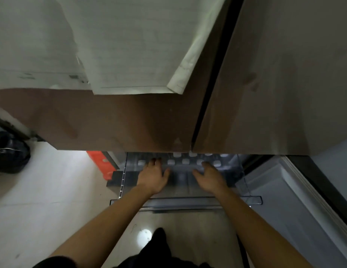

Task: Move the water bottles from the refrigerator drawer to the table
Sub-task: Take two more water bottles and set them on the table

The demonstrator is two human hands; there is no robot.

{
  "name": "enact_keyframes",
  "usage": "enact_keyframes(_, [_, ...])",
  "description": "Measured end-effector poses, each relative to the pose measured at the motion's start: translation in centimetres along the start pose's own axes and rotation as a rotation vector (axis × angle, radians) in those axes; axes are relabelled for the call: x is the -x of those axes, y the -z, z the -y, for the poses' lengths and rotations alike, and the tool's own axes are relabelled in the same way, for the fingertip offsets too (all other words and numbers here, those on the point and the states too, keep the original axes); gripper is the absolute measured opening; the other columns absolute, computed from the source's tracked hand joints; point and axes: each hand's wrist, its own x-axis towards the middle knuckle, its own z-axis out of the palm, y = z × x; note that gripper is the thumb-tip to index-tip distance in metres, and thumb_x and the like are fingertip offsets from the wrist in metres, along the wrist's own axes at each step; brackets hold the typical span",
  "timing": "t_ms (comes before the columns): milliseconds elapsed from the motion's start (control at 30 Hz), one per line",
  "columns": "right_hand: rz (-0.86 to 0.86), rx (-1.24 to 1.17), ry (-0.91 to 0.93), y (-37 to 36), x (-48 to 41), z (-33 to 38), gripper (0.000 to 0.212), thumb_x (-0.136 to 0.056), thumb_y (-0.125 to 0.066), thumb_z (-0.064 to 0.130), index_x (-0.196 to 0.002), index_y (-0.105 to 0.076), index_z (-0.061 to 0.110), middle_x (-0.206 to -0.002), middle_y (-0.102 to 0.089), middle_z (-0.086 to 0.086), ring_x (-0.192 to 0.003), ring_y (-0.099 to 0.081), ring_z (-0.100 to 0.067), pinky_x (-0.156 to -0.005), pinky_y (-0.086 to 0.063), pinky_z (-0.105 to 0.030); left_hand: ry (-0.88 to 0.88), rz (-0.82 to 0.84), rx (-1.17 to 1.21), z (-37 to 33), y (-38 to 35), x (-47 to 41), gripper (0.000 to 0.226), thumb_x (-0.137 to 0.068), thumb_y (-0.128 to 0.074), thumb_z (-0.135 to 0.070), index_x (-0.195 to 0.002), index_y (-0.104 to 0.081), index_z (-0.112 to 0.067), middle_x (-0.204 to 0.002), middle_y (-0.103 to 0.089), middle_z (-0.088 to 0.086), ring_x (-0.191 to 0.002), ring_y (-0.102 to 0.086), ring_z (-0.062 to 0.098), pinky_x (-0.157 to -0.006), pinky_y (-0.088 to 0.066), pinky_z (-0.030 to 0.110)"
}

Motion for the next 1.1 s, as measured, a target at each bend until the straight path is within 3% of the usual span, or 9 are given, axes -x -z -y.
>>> enact_keyframes(133, [0.073,-0.270,-0.075,-0.2,-3.4,1.6,0.053,-0.099,-0.052,0.044,-0.142,-0.046,0.014,-0.137,-0.056,-0.011,-0.105,-0.062,-0.026,-0.081,-0.051,-0.033,0.202,0.100,0.388,-1.9,0.3,-3.4,0.046,-0.104,-0.037,-0.044,-0.135,-0.050,-0.012,-0.128,-0.059,0.020,-0.108,-0.059,0.035,-0.092,-0.049,0.040])
enact_keyframes(267, [0.145,-0.719,-0.230,-0.7,-5.7,2.1,0.032,-0.100,-0.053,0.027,-0.125,-0.058,0.008,-0.124,-0.061,-0.018,-0.099,-0.059,-0.026,-0.081,-0.052,-0.039,0.390,0.117,0.916,-3.6,0.3,-5.7,0.036,-0.103,-0.047,-0.032,-0.131,-0.053,-0.011,-0.131,-0.056,0.012,-0.118,-0.055,0.032,-0.093,-0.049,0.042])
enact_keyframes(467, [0.218,-0.883,-0.168,-1.0,-6.2,2.4,0.008,-0.104,-0.049,0.024,-0.108,-0.054,0.021,-0.118,-0.059,-0.004,-0.102,-0.058,-0.020,-0.094,-0.049,-0.041,0.369,0.061,0.938,-4.2,-1.2,-7.8,0.010,-0.097,-0.059,-0.031,-0.096,-0.062,-0.021,-0.108,-0.068,0.011,-0.092,-0.060,0.025,-0.083,-0.052,0.039])
enact_keyframes(567, [0.264,-0.807,-0.152,-0.4,-5.0,2.1,0.025,-0.103,-0.050,0.036,-0.122,-0.055,0.020,-0.120,-0.062,0.001,-0.111,-0.057,-0.018,-0.093,-0.047,-0.038,0.350,0.068,0.920,-4.4,-0.6,-6.6,0.015,-0.098,-0.058,-0.025,-0.084,-0.057,-0.022,-0.086,-0.063,0.001,-0.078,-0.056,0.015,-0.067,-0.045,0.027])
enact_keyframes(667, [0.376,-0.713,-0.215,0.0,-2.7,0.9,0.032,-0.102,-0.054,0.030,-0.128,-0.056,0.013,-0.121,-0.062,-0.004,-0.114,-0.059,-0.020,-0.093,-0.049,-0.034,0.364,0.204,0.866,-3.4,-0.9,-4.1,0.016,-0.095,-0.061,-0.020,-0.109,-0.063,-0.012,-0.104,-0.066,0.007,-0.085,-0.058,0.017,-0.065,-0.048,0.025])
enact_keyframes(767, [0.484,-0.622,-0.293,0.1,-0.7,0.3,0.025,-0.099,-0.057,0.023,-0.122,-0.059,0.012,-0.104,-0.069,-0.006,-0.093,-0.066,-0.017,-0.078,-0.054,-0.027,0.452,0.313,0.932,-2.7,-0.9,-1.5,0.030,-0.096,-0.059,-0.020,-0.124,-0.058,-0.009,-0.110,-0.066,0.010,-0.091,-0.063,0.023,-0.074,-0.056,0.033])
enact_keyframes(900, [0.410,-0.514,-0.304,0.7,1.1,1.6,0.031,-0.093,-0.058,0.035,-0.117,-0.057,0.015,-0.087,-0.068,-0.005,-0.066,-0.061,-0.014,-0.061,-0.049,-0.026,0.476,0.230,0.828,-2.6,-0.3,0.2,0.059,-0.096,-0.059,-0.029,-0.143,-0.033,-0.004,-0.122,-0.057,0.018,-0.093,-0.061,0.026,-0.066,-0.055,0.033])
enact_keyframes(1000, [0.307,-0.356,-0.218,1.2,2.8,2.6,0.041,-0.097,-0.046,0.058,-0.094,-0.056,0.018,-0.074,-0.055,-0.001,-0.058,-0.047,-0.013,-0.057,-0.038,-0.026,0.406,0.117,0.681,-3.0,0.7,1.0,0.104,-0.090,-0.068,-0.033,-0.152,0.010,-0.002,-0.145,-0.040,0.022,-0.125,-0.050,0.035,-0.099,-0.050,0.045])
enact_keyframes(1100, [0.171,-0.084,-0.070,2.8,4.5,3.1,0.052,-0.097,-0.039,0.061,-0.105,-0.062,0.015,-0.095,-0.061,-0.013,-0.086,-0.059,-0.027,-0.073,-0.040,-0.032,0.311,-0.006,0.432,-3.9,1.8,2.6,0.095,-0.095,-0.060,-0.035,-0.151,0.009,0.001,-0.138,-0.050,0.026,-0.122,-0.054,0.038,-0.102,-0.046,0.045])
